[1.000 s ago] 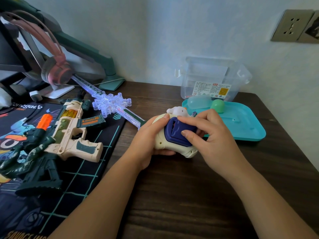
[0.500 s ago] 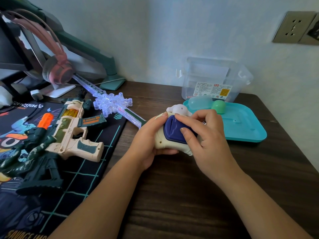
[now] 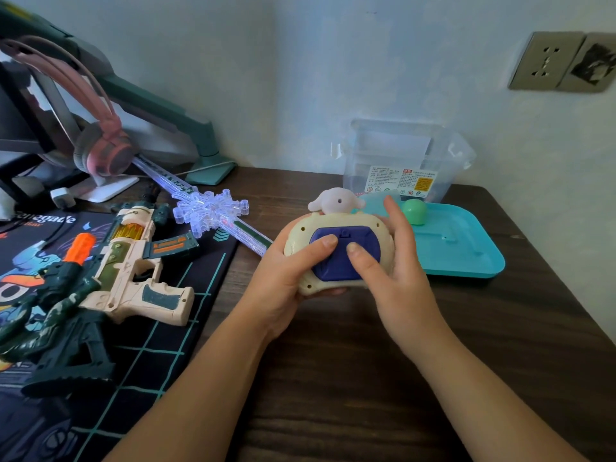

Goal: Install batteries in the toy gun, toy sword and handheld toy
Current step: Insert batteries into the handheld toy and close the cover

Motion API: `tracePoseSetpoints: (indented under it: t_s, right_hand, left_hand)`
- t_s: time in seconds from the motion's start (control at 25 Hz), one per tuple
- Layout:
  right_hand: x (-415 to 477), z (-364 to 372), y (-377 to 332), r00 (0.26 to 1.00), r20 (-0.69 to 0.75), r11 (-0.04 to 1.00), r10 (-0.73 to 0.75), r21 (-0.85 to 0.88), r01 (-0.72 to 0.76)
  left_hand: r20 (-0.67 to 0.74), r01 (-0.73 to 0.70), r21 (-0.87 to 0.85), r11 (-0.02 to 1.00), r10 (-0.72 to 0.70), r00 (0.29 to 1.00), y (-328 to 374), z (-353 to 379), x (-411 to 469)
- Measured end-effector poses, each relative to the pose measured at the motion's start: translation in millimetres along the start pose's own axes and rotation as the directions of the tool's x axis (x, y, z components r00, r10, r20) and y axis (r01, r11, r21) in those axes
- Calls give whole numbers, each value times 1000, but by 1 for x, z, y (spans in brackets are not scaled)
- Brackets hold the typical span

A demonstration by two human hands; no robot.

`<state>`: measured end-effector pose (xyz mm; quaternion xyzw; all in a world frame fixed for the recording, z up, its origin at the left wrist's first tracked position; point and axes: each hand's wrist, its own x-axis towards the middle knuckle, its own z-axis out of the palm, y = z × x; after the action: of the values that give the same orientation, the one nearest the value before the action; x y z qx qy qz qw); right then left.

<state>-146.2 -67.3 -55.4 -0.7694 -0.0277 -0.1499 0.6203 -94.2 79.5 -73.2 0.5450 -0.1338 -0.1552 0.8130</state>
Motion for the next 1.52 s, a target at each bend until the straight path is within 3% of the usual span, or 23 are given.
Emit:
tracePoseSetpoints:
  t_s: [0.08, 0.6, 0.72, 0.8, 0.88, 1.0, 1.08, 1.12, 1.24, 1.28, 1.32, 1.36, 1.4, 1.44, 1.52]
  right_hand:
    - [1, -3, 0, 997, 15, 993, 76, 92, -77]
    - [5, 2, 8, 986, -33, 974, 161, 165, -153]
    - [7, 1, 9, 985, -61, 984, 163, 90, -157]
    - [4, 3, 7, 994, -62, 993, 87, -75, -92]
    - [-3, 9, 3, 999, 4, 991, 34, -129, -34]
    - [-4, 6, -1, 997, -29, 996, 74, -39, -75]
    - [1, -2, 1, 991, -59, 990, 122, 71, -118]
    - [4, -6, 3, 987, -43, 968, 153, 206, -142]
    - [10, -10, 3, 970, 59, 796, 235, 561, -227]
    - [11, -10, 2, 964, 70, 759, 257, 602, -247]
    - [12, -10, 2, 957, 79, 724, 280, 637, -265]
    - [13, -11, 2, 951, 80, 702, 298, 657, -275]
    - [14, -11, 2, 947, 65, 714, 313, 642, -280]
    - [14, -12, 3, 949, 34, 787, 315, 549, -281]
    - [15, -14, 3, 951, -52, 924, 305, 256, -283]
  left_hand:
    - [16, -31, 7, 999, 31, 999, -1, 0, 1]
    - [-149, -58, 125, 990, 77, 986, -10, 1, 2]
    - [-186, -53, 174, 983, 86, 979, -9, 5, 0]
    - [-213, -100, 280, 955, 164, 963, -8, 11, -3]
    - [-112, -190, 351, 917, 243, 964, -6, 20, -8]
    - [25, -223, 301, 927, 226, 974, -2, 25, -11]
    - [-90, -271, 380, 885, 327, 941, -1, 24, -9]
    - [-189, -283, 458, 842, 404, 895, -1, 22, -7]
    - [-265, -265, 661, 703, 548, 793, -5, 16, -3]
    - [-291, -226, 634, 739, 499, 816, -4, 14, -3]
    - [-319, -174, 510, 843, 373, 871, -1, 15, -3]
    - [-301, -98, 297, 950, 191, 934, 3, 18, -4]
    - [-241, 13, 103, 995, 13, 970, 7, 20, -4]
    - [-190, 120, 0, 993, -118, 975, 11, 23, -6]
    - [-158, 203, 11, 979, -199, 967, 13, 28, -7]
